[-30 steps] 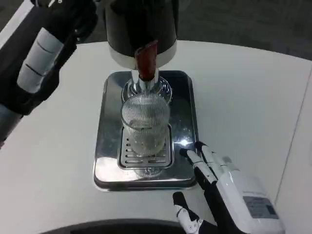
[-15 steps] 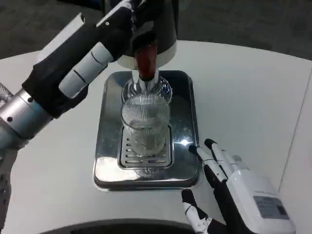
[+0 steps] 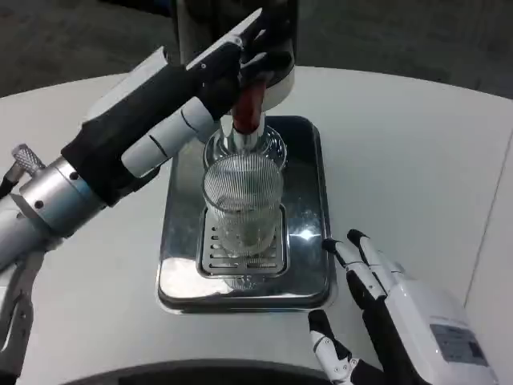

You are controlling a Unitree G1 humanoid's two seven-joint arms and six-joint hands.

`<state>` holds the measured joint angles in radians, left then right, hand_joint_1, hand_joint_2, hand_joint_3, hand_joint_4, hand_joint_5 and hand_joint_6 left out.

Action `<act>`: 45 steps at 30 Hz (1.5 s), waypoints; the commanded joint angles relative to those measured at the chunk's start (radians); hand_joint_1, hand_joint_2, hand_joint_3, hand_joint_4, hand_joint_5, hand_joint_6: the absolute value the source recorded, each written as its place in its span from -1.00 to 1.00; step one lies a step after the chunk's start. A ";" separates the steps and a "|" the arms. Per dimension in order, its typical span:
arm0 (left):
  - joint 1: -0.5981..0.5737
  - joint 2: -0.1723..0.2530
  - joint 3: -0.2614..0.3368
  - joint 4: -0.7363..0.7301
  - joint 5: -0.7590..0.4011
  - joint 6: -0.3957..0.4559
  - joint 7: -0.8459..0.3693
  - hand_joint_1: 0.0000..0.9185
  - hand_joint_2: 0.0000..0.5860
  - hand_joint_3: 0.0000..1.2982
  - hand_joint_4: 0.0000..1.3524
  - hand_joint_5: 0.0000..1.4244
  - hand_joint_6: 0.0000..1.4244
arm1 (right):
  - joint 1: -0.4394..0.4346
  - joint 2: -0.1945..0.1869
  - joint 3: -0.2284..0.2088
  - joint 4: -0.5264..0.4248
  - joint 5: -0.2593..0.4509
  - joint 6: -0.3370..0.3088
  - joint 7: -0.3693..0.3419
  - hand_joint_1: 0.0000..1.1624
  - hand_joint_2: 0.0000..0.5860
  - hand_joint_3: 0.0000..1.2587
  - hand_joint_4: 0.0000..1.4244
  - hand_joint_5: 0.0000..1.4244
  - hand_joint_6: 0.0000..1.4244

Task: Grasp the cup under the faucet to collect the drink, then remove the cup.

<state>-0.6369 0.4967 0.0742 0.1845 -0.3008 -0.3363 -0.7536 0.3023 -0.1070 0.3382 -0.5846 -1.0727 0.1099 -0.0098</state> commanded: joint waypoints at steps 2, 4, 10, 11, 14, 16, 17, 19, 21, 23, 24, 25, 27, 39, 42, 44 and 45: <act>0.017 0.018 -0.028 -0.034 0.043 -0.025 -0.033 -1.00 -0.47 -1.00 -1.00 -0.88 -0.91 | 0.002 0.008 -0.001 -0.004 0.009 0.007 0.000 -0.40 0.77 -0.82 -0.97 -0.88 -0.75; 0.018 0.029 -0.035 -0.045 0.067 -0.047 -0.035 -1.00 -0.47 -1.00 -1.00 -0.87 -0.90 | 0.001 0.009 -0.001 -0.003 0.012 0.008 0.000 -0.39 0.77 -0.82 -0.97 -0.88 -0.74; 0.026 0.051 -0.053 -0.079 0.156 -0.165 -0.023 -1.00 -0.47 -1.00 -1.00 -0.86 -0.89 | -0.005 0.024 0.000 0.006 0.036 0.011 -0.006 -0.35 0.74 -0.82 -0.91 -0.83 -0.69; 0.027 0.057 -0.056 -0.077 0.169 -0.185 -0.022 -1.00 -0.48 -1.00 -1.00 -0.86 -0.89 | -0.006 0.028 0.000 0.008 0.040 0.012 -0.006 -0.35 0.74 -0.82 -0.91 -0.83 -0.69; 0.032 0.071 -0.062 -0.073 0.205 -0.227 -0.014 -1.00 -0.49 -1.00 -1.00 -0.86 -0.89 | -0.009 0.038 -0.001 0.012 0.055 0.019 -0.003 -0.35 0.73 -0.82 -0.91 -0.83 -0.69; 0.036 0.082 -0.063 -0.072 0.230 -0.251 -0.004 -1.00 -0.50 -1.00 -1.00 -0.85 -0.89 | -0.013 0.045 -0.003 0.013 0.067 0.027 -0.001 -0.34 0.69 -0.82 -0.91 -0.83 -0.69; 0.039 0.089 -0.063 -0.072 0.245 -0.266 0.003 -1.00 -0.50 -1.00 -1.00 -0.85 -0.89 | -0.014 0.048 -0.004 0.013 0.074 0.031 -0.001 -0.34 0.68 -0.82 -0.91 -0.83 -0.68; 0.042 0.099 -0.064 -0.072 0.265 -0.285 0.016 -1.00 -0.50 -1.00 -1.00 -0.85 -0.89 | -0.018 0.057 -0.009 0.014 0.093 0.037 -0.001 -0.32 0.61 -0.82 -0.91 -0.83 -0.68; 0.045 0.109 -0.065 -0.075 0.280 -0.301 0.025 -1.00 -0.50 -1.00 -1.00 -0.85 -0.89 | -0.027 0.063 -0.014 0.017 0.114 0.042 -0.001 -0.31 0.54 -0.82 -0.91 -0.83 -0.68; 0.048 0.117 -0.067 -0.077 0.289 -0.311 0.031 -1.00 -0.50 -1.00 -1.00 -0.85 -0.89 | -0.039 0.068 -0.020 0.021 0.133 0.048 0.001 -0.28 0.39 -0.83 -0.91 -0.83 -0.68; 0.048 0.120 -0.069 -0.077 0.291 -0.314 0.034 -1.00 -0.50 -1.00 -1.00 -0.85 -0.89 | -0.047 0.072 -0.024 0.024 0.146 0.052 0.004 -0.27 0.37 -0.84 -0.91 -0.84 -0.67; 0.050 0.122 -0.070 -0.078 0.293 -0.316 0.036 -1.00 -0.50 -1.00 -1.00 -0.85 -0.89 | -0.056 0.076 -0.029 0.029 0.160 0.057 0.007 -0.26 0.32 -0.87 -0.92 -0.86 -0.69; 0.056 0.128 -0.073 -0.083 0.296 -0.316 0.041 -1.00 -0.50 -1.00 -1.00 -0.85 -0.88 | -0.078 0.080 -0.040 0.042 0.190 0.065 0.011 -0.23 0.22 -0.89 -0.95 -0.89 -0.71; 0.067 0.139 -0.078 -0.106 0.291 -0.303 0.065 -1.00 -0.50 -1.00 -1.00 -0.85 -0.88 | -0.200 0.086 -0.050 0.149 0.267 0.070 -0.015 -0.09 -0.13 -1.00 -1.00 -1.00 -0.79; 0.070 0.138 -0.076 -0.111 0.286 -0.304 0.073 -1.00 -0.50 -1.00 -1.00 -0.85 -0.88 | -0.235 0.096 -0.042 0.177 0.275 0.092 0.000 -0.04 -0.19 -1.00 -1.00 -1.00 -0.86; 0.074 0.139 -0.074 -0.116 0.283 -0.301 0.076 -1.00 -0.49 -1.00 -1.00 -0.85 -0.88 | -0.251 0.103 -0.035 0.192 0.278 0.097 -0.008 0.00 -0.21 -1.00 -1.00 -1.00 -0.88; 0.075 0.140 -0.073 -0.118 0.282 -0.299 0.077 -1.00 -0.49 -1.00 -1.00 -0.85 -0.88 | -0.258 0.105 -0.033 0.199 0.280 0.100 -0.013 0.01 -0.21 -1.00 -1.00 -1.00 -0.88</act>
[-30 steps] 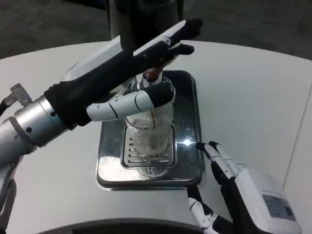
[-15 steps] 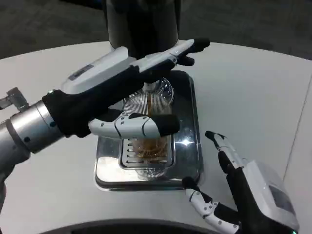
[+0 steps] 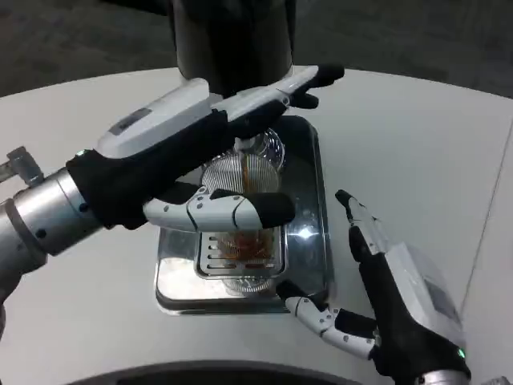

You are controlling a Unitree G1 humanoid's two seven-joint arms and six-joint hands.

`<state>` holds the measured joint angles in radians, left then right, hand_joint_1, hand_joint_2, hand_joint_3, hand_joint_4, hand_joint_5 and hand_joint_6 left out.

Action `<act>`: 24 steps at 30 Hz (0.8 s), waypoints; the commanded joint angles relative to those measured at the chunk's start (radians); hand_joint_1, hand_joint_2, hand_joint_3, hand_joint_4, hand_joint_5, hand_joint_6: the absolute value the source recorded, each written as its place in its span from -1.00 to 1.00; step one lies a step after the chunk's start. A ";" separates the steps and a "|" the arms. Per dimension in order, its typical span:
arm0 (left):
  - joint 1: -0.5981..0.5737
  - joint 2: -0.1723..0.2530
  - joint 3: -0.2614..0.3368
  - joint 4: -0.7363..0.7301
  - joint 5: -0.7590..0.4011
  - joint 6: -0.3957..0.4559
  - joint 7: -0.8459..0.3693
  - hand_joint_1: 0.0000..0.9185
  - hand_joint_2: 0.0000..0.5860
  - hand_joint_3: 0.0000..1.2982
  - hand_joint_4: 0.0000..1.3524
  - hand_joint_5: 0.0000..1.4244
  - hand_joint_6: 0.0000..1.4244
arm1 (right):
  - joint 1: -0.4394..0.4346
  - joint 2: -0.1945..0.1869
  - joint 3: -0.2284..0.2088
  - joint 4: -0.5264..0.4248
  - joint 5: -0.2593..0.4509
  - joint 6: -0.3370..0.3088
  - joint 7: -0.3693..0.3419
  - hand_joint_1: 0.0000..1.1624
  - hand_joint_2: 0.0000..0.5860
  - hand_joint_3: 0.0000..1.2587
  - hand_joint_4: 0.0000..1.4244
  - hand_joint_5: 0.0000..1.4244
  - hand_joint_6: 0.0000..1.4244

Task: Grasp the cup under the faucet to collect the drink, then remove the cup.

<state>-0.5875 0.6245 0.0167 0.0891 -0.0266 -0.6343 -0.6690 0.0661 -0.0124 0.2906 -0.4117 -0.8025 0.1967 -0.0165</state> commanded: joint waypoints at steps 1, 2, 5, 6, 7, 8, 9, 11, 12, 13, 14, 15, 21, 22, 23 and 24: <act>0.027 0.013 -0.014 -0.024 0.009 0.000 -0.007 -1.00 -0.49 -1.00 -1.00 -0.85 -0.88 | -0.029 0.015 0.016 0.032 0.013 0.015 -0.012 0.03 -0.23 -1.00 -1.00 -1.00 -0.90; 0.028 0.014 -0.013 -0.025 0.008 0.003 -0.007 -1.00 -0.49 -1.00 -1.00 -0.85 -0.88 | -0.034 0.017 0.016 0.036 0.015 0.016 -0.016 0.04 -0.24 -1.00 -1.00 -1.00 -0.91; 0.032 0.016 -0.011 -0.031 0.008 0.009 -0.005 -1.00 -0.49 -1.00 -1.00 -0.85 -0.89 | -0.062 0.031 0.016 0.063 0.023 0.020 -0.032 0.10 -0.28 -1.00 -1.00 -1.00 -0.93; 0.033 0.017 -0.011 -0.033 0.008 0.010 -0.004 -1.00 -0.49 -1.00 -1.00 -0.85 -0.89 | -0.075 0.041 0.013 0.079 0.033 0.022 -0.038 0.12 -0.31 -1.00 -1.00 -1.00 -0.93; 0.035 0.018 -0.011 -0.035 0.007 0.011 -0.004 -1.00 -0.49 -1.00 -1.00 -0.85 -0.89 | -0.088 0.051 0.009 0.096 0.048 0.025 -0.045 0.13 -0.31 -1.00 -1.00 -1.00 -0.93; 0.035 0.019 -0.012 -0.037 0.006 0.013 -0.004 -1.00 -0.49 -1.00 -1.00 -0.85 -0.89 | -0.097 0.057 0.007 0.108 0.058 0.027 -0.050 0.13 -0.32 -1.00 -1.00 -1.00 -0.93; 0.037 0.015 -0.011 -0.037 0.003 0.009 -0.001 -1.00 -0.49 -1.00 -1.00 -0.85 -0.89 | -0.107 0.063 0.004 0.122 0.071 0.026 -0.056 0.13 -0.32 -1.00 -1.00 -1.00 -0.94; 0.040 0.009 -0.009 -0.034 -0.004 0.002 0.005 -1.00 -0.49 -0.97 -1.00 -0.82 -0.88 | -0.136 0.070 0.001 0.159 0.095 0.006 -0.080 0.21 -0.31 -1.00 -1.00 -1.00 -0.95; 0.042 0.007 -0.008 -0.031 -0.007 -0.001 0.007 -1.00 -0.49 -0.96 -1.00 -0.82 -0.88 | -0.146 0.070 0.001 0.172 0.103 -0.001 -0.087 0.22 -0.32 -1.00 -1.00 -1.00 -0.95; 0.043 0.007 -0.008 -0.028 -0.007 -0.002 0.008 -1.00 -0.49 -0.96 -1.00 -0.82 -0.88 | -0.161 0.069 0.003 0.190 0.114 -0.011 -0.095 0.25 -0.33 -1.00 -1.00 -1.00 -0.95; 0.043 0.008 -0.008 -0.027 -0.006 -0.003 0.009 -1.00 -0.49 -0.96 -1.00 -0.82 -0.88 | -0.173 0.068 0.005 0.203 0.123 -0.019 -0.099 0.26 -0.34 -1.00 -1.00 -1.00 -0.95; 0.043 0.011 -0.009 -0.028 -0.003 -0.005 0.010 -1.00 -0.48 -0.96 -1.00 -0.82 -0.88 | -0.181 0.066 0.006 0.213 0.130 -0.025 -0.104 0.26 -0.34 -1.00 -1.00 -1.00 -0.95; 0.045 0.012 -0.008 -0.038 0.000 -0.010 0.014 -1.00 -0.47 -0.95 -1.00 -0.80 -0.86 | -0.230 0.077 0.001 0.273 0.189 -0.045 -0.136 0.28 -0.39 -1.00 -1.00 -1.00 -0.95; 0.046 0.012 -0.008 -0.040 0.000 -0.011 0.016 -1.00 -0.47 -0.94 -1.00 -0.80 -0.86 | -0.238 0.077 0.003 0.281 0.193 -0.045 -0.140 0.28 -0.39 -1.00 -1.00 -1.00 -0.95; 0.048 0.012 -0.009 -0.042 0.000 -0.012 0.017 -1.00 -0.47 -0.94 -1.00 -0.80 -0.86 | -0.247 0.076 0.004 0.290 0.200 -0.047 -0.140 0.28 -0.40 -1.00 -1.00 -1.00 -0.95; 0.050 0.015 -0.010 -0.044 0.001 -0.011 0.016 -1.00 -0.47 -0.94 -1.00 -0.80 -0.86 | -0.253 0.075 0.005 0.296 0.205 -0.049 -0.141 0.28 -0.40 -1.00 -1.00 -1.00 -0.95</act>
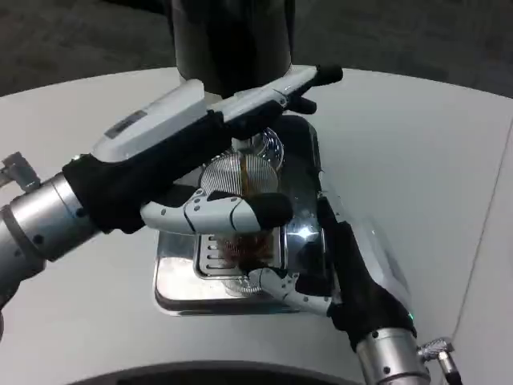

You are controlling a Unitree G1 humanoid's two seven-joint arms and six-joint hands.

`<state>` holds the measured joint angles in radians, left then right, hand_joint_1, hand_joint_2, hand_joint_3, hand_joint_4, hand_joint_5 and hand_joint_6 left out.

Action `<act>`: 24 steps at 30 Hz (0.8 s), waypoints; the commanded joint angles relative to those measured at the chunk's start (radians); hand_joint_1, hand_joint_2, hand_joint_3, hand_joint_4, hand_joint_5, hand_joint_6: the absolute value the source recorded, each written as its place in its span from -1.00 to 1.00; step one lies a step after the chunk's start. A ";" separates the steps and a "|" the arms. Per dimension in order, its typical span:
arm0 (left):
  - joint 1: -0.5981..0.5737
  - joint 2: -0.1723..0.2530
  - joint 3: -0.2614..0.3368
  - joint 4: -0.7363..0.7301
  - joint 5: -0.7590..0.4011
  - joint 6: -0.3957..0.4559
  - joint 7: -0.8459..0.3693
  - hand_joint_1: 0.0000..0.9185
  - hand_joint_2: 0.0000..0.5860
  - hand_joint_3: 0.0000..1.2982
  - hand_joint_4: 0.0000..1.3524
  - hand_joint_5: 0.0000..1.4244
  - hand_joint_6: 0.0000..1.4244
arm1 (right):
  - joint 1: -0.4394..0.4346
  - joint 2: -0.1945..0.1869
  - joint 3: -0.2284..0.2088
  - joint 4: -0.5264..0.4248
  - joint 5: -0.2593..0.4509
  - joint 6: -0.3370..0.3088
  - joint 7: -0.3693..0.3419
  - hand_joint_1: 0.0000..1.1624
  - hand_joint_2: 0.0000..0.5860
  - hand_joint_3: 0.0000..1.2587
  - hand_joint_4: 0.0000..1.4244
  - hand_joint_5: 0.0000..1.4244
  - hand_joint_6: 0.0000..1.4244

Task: Grasp the cup under the faucet to collect the drink, then remove the cup.

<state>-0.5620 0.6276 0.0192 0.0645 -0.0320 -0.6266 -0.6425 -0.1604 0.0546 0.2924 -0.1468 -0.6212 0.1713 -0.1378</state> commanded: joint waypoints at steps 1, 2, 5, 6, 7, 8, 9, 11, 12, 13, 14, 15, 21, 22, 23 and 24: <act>0.027 0.013 -0.012 -0.022 0.007 -0.019 -0.010 -1.00 -0.47 -0.94 -1.00 -0.80 -0.86 | -0.036 0.010 0.003 0.044 0.033 -0.027 -0.020 0.28 -0.40 -1.00 -1.00 -1.00 -0.95; 0.029 0.015 -0.012 -0.024 0.007 -0.017 -0.011 -1.00 -0.46 -0.93 -1.00 -0.80 -0.86 | -0.046 0.011 0.005 0.056 0.039 -0.030 -0.022 0.28 -0.40 -1.00 -1.00 -1.00 -0.95; 0.033 0.020 -0.010 -0.027 0.010 -0.013 -0.010 -1.00 -0.46 -0.93 -1.00 -0.79 -0.84 | -0.071 0.012 0.008 0.091 0.056 -0.038 -0.029 0.28 -0.40 -1.00 -1.00 -1.00 -0.95; 0.034 0.020 -0.009 -0.027 0.010 -0.012 -0.011 -1.00 -0.46 -0.93 -1.00 -0.78 -0.84 | -0.080 0.013 0.008 0.105 0.060 -0.041 -0.030 0.28 -0.40 -1.00 -1.00 -1.00 -0.95; 0.035 0.020 -0.009 -0.026 0.010 -0.012 -0.010 -1.00 -0.46 -0.93 -1.00 -0.78 -0.84 | -0.086 0.012 0.009 0.115 0.063 -0.043 -0.032 0.28 -0.40 -1.00 -1.00 -1.00 -0.95; 0.035 0.020 -0.008 -0.025 0.009 -0.013 -0.010 -1.00 -0.46 -0.93 -1.00 -0.78 -0.84 | -0.094 0.017 0.005 0.132 0.074 -0.046 -0.035 0.28 -0.40 -1.00 -1.00 -1.00 -0.95; 0.036 0.020 -0.008 -0.025 0.009 -0.013 -0.009 -1.00 -0.46 -0.92 -1.00 -0.78 -0.84 | -0.103 0.021 0.002 0.147 0.084 -0.049 -0.041 0.28 -0.40 -1.00 -1.00 -1.00 -0.95; 0.036 0.020 -0.006 -0.025 0.009 -0.014 -0.007 -1.00 -0.46 -0.92 -1.00 -0.78 -0.84 | -0.116 0.030 -0.007 0.175 0.108 -0.055 -0.049 0.27 -0.41 -1.00 -1.00 -1.00 -0.95; 0.036 0.021 -0.005 -0.026 0.009 -0.013 -0.006 -1.00 -0.46 -0.92 -1.00 -0.78 -0.84 | -0.123 0.034 -0.011 0.191 0.122 -0.061 -0.053 0.27 -0.41 -1.00 -1.00 -1.00 -0.95; 0.036 0.021 -0.004 -0.025 0.008 -0.013 -0.006 -1.00 -0.46 -0.92 -1.00 -0.78 -0.84 | -0.128 0.036 -0.012 0.202 0.133 -0.065 -0.056 0.27 -0.41 -1.00 -1.00 -1.00 -0.95; 0.036 0.021 -0.004 -0.025 0.007 -0.013 -0.006 -1.00 -0.46 -0.92 -1.00 -0.78 -0.84 | -0.134 0.036 -0.010 0.213 0.138 -0.072 -0.060 0.27 -0.41 -1.00 -1.00 -1.00 -0.95; 0.037 0.022 -0.002 -0.024 0.005 -0.012 -0.006 -1.00 -0.46 -0.92 -1.00 -0.78 -0.84 | -0.142 0.037 -0.008 0.225 0.145 -0.079 -0.060 0.27 -0.41 -1.00 -1.00 -1.00 -0.95; 0.041 0.025 0.003 -0.021 0.000 -0.013 -0.008 -1.00 -0.45 -0.91 -1.00 -0.78 -0.83 | -0.176 0.047 -0.003 0.277 0.165 -0.102 -0.073 0.27 -0.41 -1.00 -1.00 -1.00 -0.95; 0.041 0.026 0.004 -0.021 0.000 -0.011 -0.008 -1.00 -0.44 -0.91 -1.00 -0.78 -0.83 | -0.179 0.048 -0.003 0.281 0.166 -0.104 -0.075 0.27 -0.41 -1.00 -1.00 -1.00 -0.95; 0.043 0.026 0.007 -0.022 0.000 -0.009 -0.007 -1.00 -0.44 -0.91 -1.00 -0.78 -0.83 | -0.182 0.049 -0.002 0.285 0.165 -0.105 -0.077 0.27 -0.41 -1.00 -1.00 -1.00 -0.95; 0.044 0.026 0.008 -0.023 0.000 -0.008 -0.006 -1.00 -0.44 -0.91 -1.00 -0.78 -0.83 | -0.189 0.051 -0.002 0.291 0.165 -0.102 -0.079 0.27 -0.41 -1.00 -1.00 -1.00 -0.95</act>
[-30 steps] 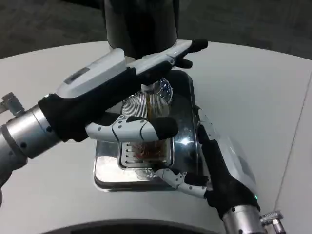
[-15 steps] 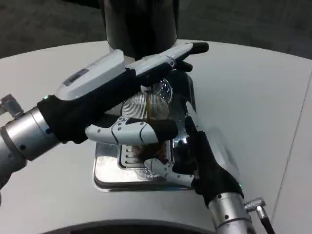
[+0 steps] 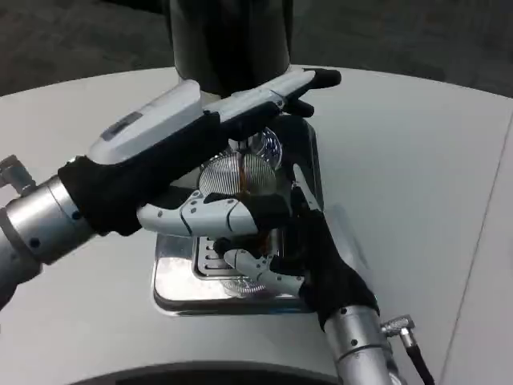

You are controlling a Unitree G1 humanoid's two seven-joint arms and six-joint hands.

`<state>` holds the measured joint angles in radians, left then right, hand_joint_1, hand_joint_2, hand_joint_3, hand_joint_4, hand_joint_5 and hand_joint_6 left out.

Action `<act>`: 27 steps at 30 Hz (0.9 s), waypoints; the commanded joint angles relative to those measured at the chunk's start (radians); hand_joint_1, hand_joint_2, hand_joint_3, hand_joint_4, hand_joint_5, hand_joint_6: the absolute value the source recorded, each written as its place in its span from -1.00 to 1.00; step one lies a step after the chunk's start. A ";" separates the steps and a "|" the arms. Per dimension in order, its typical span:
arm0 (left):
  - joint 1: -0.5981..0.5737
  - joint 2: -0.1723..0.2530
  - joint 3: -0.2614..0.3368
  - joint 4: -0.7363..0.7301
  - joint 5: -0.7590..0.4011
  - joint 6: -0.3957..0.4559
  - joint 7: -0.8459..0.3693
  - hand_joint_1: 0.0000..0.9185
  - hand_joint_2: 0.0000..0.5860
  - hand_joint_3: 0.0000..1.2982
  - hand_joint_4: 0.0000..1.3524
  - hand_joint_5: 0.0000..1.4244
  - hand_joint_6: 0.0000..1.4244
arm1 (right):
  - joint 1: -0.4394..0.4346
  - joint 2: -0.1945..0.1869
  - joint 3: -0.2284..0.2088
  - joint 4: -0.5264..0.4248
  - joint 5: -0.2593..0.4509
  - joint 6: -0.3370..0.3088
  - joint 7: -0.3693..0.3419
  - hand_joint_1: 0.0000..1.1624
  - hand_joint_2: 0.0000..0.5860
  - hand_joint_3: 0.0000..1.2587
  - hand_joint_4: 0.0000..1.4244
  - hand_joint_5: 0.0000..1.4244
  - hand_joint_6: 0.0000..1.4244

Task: Grasp the cup under the faucet to collect the drink, then remove the cup.

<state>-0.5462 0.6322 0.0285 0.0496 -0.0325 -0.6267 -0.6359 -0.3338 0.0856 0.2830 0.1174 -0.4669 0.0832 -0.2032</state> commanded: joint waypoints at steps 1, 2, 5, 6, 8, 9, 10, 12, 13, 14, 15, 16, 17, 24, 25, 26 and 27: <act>0.029 0.022 0.001 -0.009 0.001 -0.006 -0.011 -1.00 -0.44 -0.91 -1.00 -0.77 -0.83 | -0.022 0.022 0.008 0.032 0.010 -0.010 -0.015 0.27 -0.41 -1.00 -1.00 -1.00 -0.95; 0.030 0.022 0.002 -0.010 0.001 -0.006 -0.011 -1.00 -0.44 -0.91 -1.00 -0.77 -0.83 | -0.027 0.024 0.008 0.037 0.009 -0.009 -0.017 0.27 -0.41 -1.00 -1.00 -1.00 -0.95; 0.034 0.023 0.005 -0.010 0.000 -0.007 -0.011 -1.00 -0.44 -0.91 -1.00 -0.77 -0.83 | -0.043 0.029 0.007 0.062 0.011 -0.011 -0.024 0.28 -0.42 -1.00 -1.00 -1.00 -0.95; 0.034 0.023 0.005 -0.010 0.000 -0.007 -0.011 -1.00 -0.44 -0.91 -1.00 -0.77 -0.83 | -0.049 0.031 0.007 0.071 0.013 -0.013 -0.026 0.28 -0.42 -1.00 -1.00 -1.00 -0.95; 0.035 0.025 0.007 -0.011 0.000 -0.006 -0.011 -1.00 -0.44 -0.91 -1.00 -0.77 -0.83 | -0.059 0.032 0.008 0.086 0.012 -0.017 -0.029 0.28 -0.43 -1.00 -1.00 -1.00 -0.95; 0.036 0.025 0.008 -0.012 0.000 -0.005 -0.011 -1.00 -0.43 -0.91 -1.00 -0.77 -0.83 | -0.064 0.033 0.009 0.094 0.011 -0.019 -0.031 0.28 -0.43 -1.00 -1.00 -1.00 -0.95; 0.036 0.026 0.009 -0.011 0.000 -0.005 -0.011 -1.00 -0.43 -0.91 -1.00 -0.77 -0.83 | -0.072 0.035 0.008 0.106 0.013 -0.022 -0.033 0.28 -0.43 -1.00 -1.00 -1.00 -0.95; 0.036 0.028 0.009 -0.011 -0.001 -0.005 -0.012 -1.00 -0.43 -0.91 -1.00 -0.77 -0.83 | -0.082 0.040 0.006 0.124 0.017 -0.027 -0.037 0.28 -0.43 -1.00 -1.00 -1.00 -0.95; 0.036 0.029 0.010 -0.011 -0.001 -0.006 -0.011 -1.00 -0.43 -0.91 -1.00 -0.77 -0.83 | -0.086 0.043 0.004 0.131 0.021 -0.030 -0.038 0.29 -0.43 -1.00 -1.00 -1.00 -0.95; 0.037 0.030 0.010 -0.011 -0.003 -0.006 -0.011 -1.00 -0.43 -0.91 -1.00 -0.77 -0.83 | -0.089 0.044 0.003 0.136 0.023 -0.032 -0.040 0.29 -0.43 -1.00 -1.00 -1.00 -0.95; 0.037 0.031 0.011 -0.011 -0.003 -0.006 -0.011 -1.00 -0.42 -0.91 -1.00 -0.77 -0.83 | -0.093 0.046 0.003 0.142 0.024 -0.034 -0.042 0.29 -0.43 -1.00 -1.00 -1.00 -0.95; 0.037 0.032 0.011 -0.010 -0.004 -0.007 -0.012 -1.00 -0.42 -0.90 -1.00 -0.77 -0.83 | -0.098 0.049 0.003 0.150 0.029 -0.037 -0.044 0.29 -0.43 -1.00 -1.00 -1.00 -0.95; 0.037 0.034 0.012 -0.010 -0.006 -0.006 -0.012 -1.00 -0.42 -0.90 -1.00 -0.77 -0.82 | -0.101 0.050 0.003 0.157 0.032 -0.039 -0.046 0.29 -0.43 -1.00 -1.00 -1.00 -0.95; 0.039 0.041 0.017 -0.007 -0.006 -0.005 -0.012 -1.00 -0.42 -0.90 -1.00 -0.77 -0.81 | -0.128 0.055 -0.008 0.212 0.060 -0.066 -0.062 0.30 -0.43 -1.00 -1.00 -1.00 -0.95; 0.040 0.040 0.017 -0.007 -0.006 -0.005 -0.012 -1.00 -0.42 -0.90 -1.00 -0.77 -0.81 | -0.133 0.054 -0.007 0.218 0.063 -0.072 -0.060 0.30 -0.43 -1.00 -1.00 -1.00 -0.95; 0.039 0.040 0.016 -0.005 -0.006 -0.005 -0.012 -1.00 -0.42 -0.90 -1.00 -0.77 -0.81 | -0.136 0.053 -0.006 0.223 0.066 -0.076 -0.059 0.30 -0.43 -1.00 -1.00 -1.00 -0.94; 0.039 0.039 0.016 -0.004 -0.005 -0.005 -0.012 -1.00 -0.42 -0.90 -1.00 -0.77 -0.81 | -0.140 0.052 -0.005 0.228 0.068 -0.079 -0.057 0.31 -0.43 -1.00 -1.00 -1.00 -0.94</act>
<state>-0.5317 0.6529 0.0471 0.0450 -0.0371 -0.6275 -0.6355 -0.4606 0.1100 0.2794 0.3134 -0.4194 0.0038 -0.2649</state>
